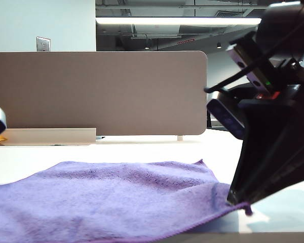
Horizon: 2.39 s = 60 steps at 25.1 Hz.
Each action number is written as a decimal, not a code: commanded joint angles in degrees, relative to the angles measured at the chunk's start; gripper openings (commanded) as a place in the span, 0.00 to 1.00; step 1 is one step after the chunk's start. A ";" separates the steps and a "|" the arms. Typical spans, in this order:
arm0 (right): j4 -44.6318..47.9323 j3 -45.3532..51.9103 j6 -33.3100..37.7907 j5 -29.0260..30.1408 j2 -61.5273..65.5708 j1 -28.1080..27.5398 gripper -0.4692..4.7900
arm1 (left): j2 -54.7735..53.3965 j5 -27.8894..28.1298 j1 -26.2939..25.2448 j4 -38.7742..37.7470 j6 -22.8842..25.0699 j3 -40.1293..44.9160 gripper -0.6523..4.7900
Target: Fold the bottom of the cloth upward, then fold it vertically to form a square shape.
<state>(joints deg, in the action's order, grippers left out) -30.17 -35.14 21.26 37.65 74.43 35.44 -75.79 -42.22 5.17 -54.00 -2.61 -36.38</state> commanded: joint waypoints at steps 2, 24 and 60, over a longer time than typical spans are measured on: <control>-0.46 0.00 1.68 -0.90 -0.37 3.87 0.08 | 3.23 -0.46 0.55 -3.52 -1.42 0.07 0.11; 16.44 -0.09 21.44 5.57 -0.70 -3.63 0.09 | 8.09 -9.51 2.75 10.99 -25.27 -2.38 0.11; 42.45 -5.51 49.48 4.42 12.33 -16.74 0.09 | -11.19 -13.53 -5.81 43.82 -61.31 -12.50 0.11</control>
<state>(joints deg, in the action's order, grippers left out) 11.09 -39.68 70.70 41.91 86.32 18.68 -86.61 -55.31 -0.60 -10.41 -64.10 -48.53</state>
